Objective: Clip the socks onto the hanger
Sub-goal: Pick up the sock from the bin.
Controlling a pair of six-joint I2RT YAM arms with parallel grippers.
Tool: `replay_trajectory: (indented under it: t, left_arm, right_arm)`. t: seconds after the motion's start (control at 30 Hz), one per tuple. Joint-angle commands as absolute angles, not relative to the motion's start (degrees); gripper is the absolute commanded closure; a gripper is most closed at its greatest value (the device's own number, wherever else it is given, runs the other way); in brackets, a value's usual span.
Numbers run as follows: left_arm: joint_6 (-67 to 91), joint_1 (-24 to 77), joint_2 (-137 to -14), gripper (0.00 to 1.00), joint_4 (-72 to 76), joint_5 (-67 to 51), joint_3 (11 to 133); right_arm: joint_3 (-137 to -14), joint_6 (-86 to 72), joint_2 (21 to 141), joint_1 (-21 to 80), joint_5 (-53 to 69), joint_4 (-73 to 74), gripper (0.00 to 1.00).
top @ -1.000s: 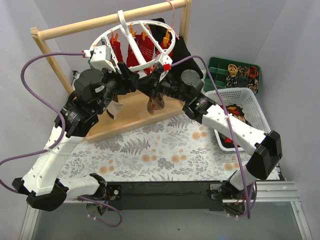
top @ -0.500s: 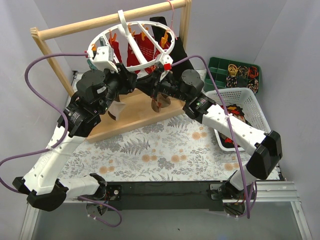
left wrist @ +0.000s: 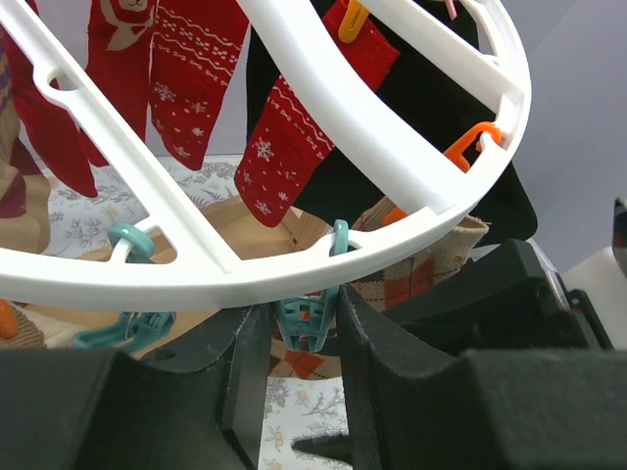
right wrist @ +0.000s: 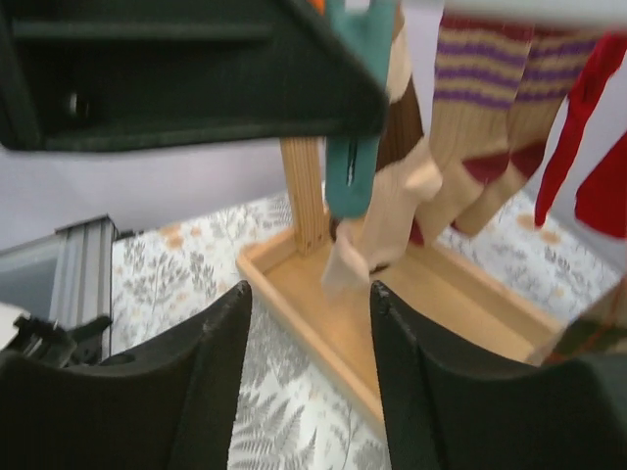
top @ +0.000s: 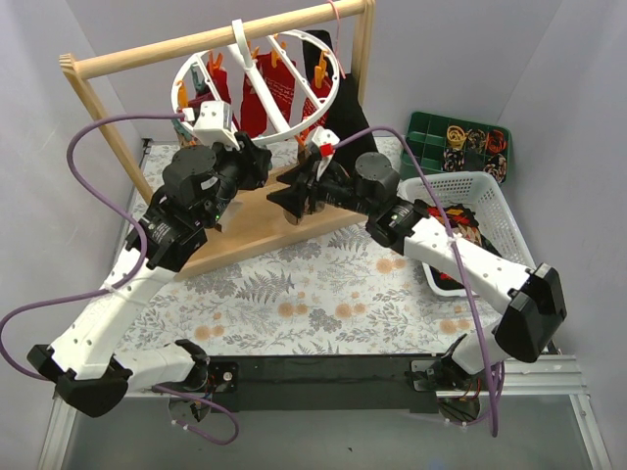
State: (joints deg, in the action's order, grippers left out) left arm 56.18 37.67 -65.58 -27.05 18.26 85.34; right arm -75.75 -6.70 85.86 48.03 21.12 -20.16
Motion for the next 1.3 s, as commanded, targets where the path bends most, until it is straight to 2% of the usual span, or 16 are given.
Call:
replay_trajectory:
  t: [0.0, 0.17, 0.33, 0.47, 0.57, 0.93, 1.13, 1.27]
  left_arm:
    - [52.7, 37.4, -63.1, 1.0, -21.7, 19.4, 82.4]
    - [50.3, 37.4, -61.8, 1.0, -18.1, 19.4, 77.0]
    - [50.2, 37.4, -60.9, 1.0, -16.1, 19.5, 73.1]
    - [50.3, 37.4, -60.7, 1.0, -15.8, 19.4, 72.9]
    - [50.3, 37.4, -60.8, 1.0, -15.8, 19.3, 73.2]
    - [50.9, 37.4, -59.9, 1.0, -16.4, 18.6, 74.4]
    - [52.1, 37.4, -59.8, 1.0, -16.9, 17.8, 74.3]
    - [52.4, 37.4, -59.7, 1.0, -17.1, 17.5, 74.1]
  right_arm:
    - [-73.6, -6.2, 79.8, 48.2, 21.5, -13.1, 0.39]
    - [-72.8, -4.0, 74.5, 48.2, 18.5, 6.1, 0.27]
    - [-73.2, -1.8, 68.9, 47.2, 4.3, 23.4, 0.23]
    - [-73.6, -2.0, 66.5, 41.1, -4.7, 34.1, 0.23]
    - [-70.8, -0.2, 64.0, 34.1, -10.9, 35.2, 0.23]
    - [-63.9, -5.5, 70.1, 4.4, -9.8, 34.7, 0.27]
    - [-56.3, -8.5, 71.7, -5.6, -7.6, 29.5, 0.36]
    - [-53.2, -9.4, 75.3, -8.4, -3.2, 23.0, 0.42]
